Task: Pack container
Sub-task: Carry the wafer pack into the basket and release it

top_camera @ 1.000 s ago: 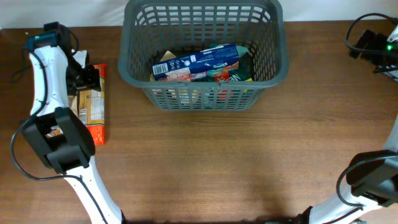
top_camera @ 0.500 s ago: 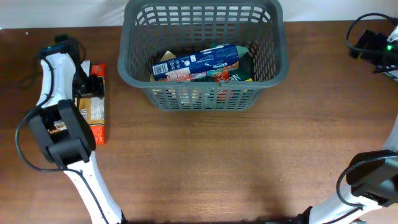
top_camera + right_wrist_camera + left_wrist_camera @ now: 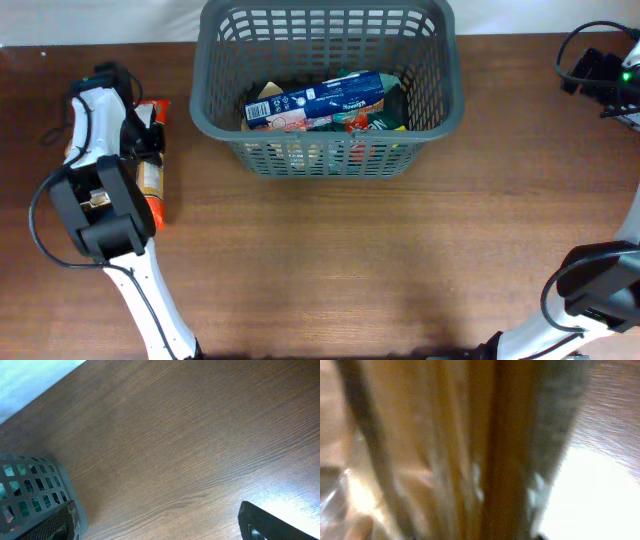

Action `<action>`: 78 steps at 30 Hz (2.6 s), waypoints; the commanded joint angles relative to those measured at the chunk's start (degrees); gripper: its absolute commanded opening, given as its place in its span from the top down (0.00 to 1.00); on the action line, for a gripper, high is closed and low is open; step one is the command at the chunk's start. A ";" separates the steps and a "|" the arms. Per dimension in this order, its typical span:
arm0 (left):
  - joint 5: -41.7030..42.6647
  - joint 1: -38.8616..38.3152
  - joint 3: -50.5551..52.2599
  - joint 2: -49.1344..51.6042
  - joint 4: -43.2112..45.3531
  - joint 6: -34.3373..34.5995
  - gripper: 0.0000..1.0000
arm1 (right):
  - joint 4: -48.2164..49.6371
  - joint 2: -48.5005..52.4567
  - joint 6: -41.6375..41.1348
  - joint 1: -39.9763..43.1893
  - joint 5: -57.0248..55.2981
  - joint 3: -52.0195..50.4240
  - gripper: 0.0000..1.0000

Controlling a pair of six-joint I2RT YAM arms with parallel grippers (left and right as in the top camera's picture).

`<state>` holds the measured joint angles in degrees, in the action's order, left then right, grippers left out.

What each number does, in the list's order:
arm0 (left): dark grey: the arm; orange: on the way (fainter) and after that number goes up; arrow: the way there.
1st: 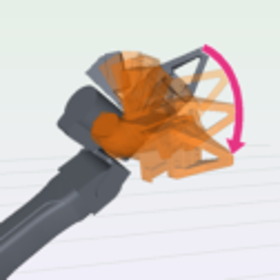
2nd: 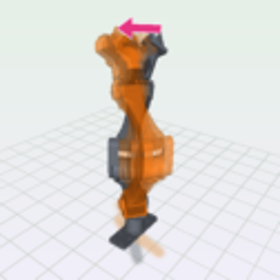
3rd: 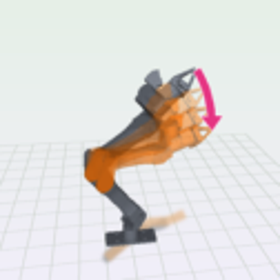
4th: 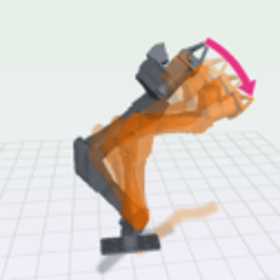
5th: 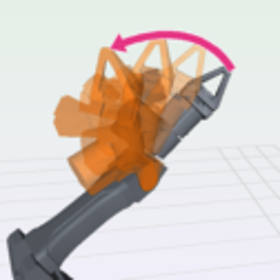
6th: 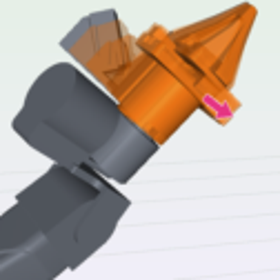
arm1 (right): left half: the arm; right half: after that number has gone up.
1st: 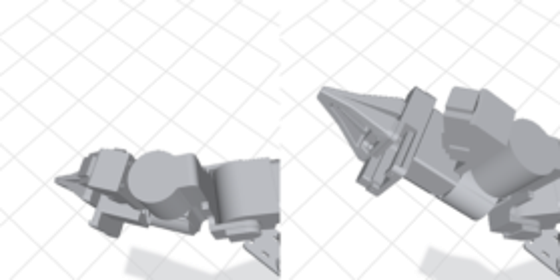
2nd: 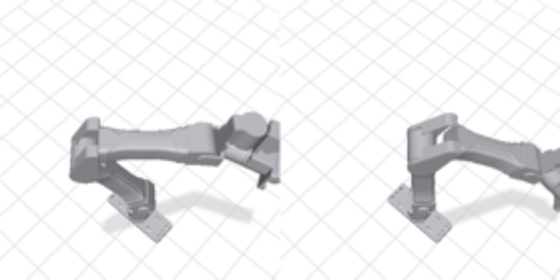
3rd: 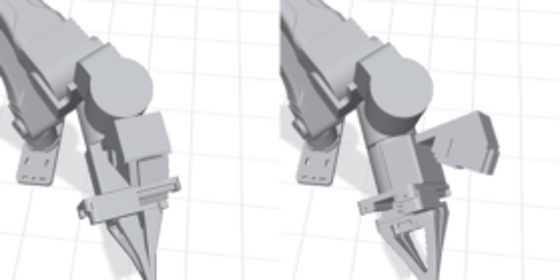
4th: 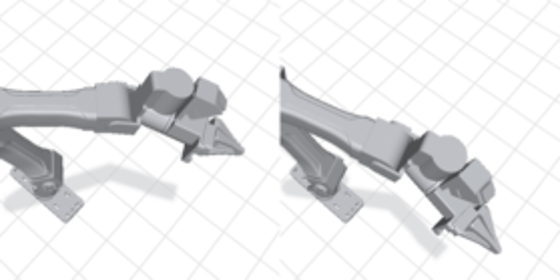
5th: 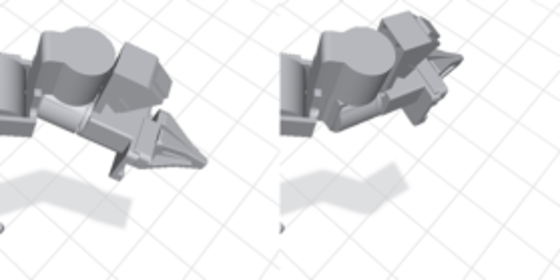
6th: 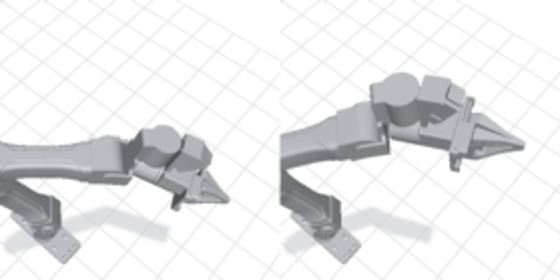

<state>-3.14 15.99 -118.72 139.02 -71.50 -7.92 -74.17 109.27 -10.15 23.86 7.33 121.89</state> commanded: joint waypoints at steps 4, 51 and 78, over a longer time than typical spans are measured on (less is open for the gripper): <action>3.87 0.28 -8.17 3.82 -9.16 -1.66 0.98 | 0.02 -0.02 0.00 0.17 -0.33 -0.17 0.01; 13.57 -36.74 -32.48 -4.96 -7.69 -63.39 0.53 | 0.02 -0.02 0.00 0.17 -0.31 -0.17 0.01; 3.52 3.10 -4.39 -30.23 -4.52 -16.63 0.01 | 0.02 -0.02 0.00 0.17 -0.33 -0.17 0.01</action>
<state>-3.68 14.59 -132.35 104.57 -75.53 -31.81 -74.17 109.27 -10.15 23.86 7.31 121.89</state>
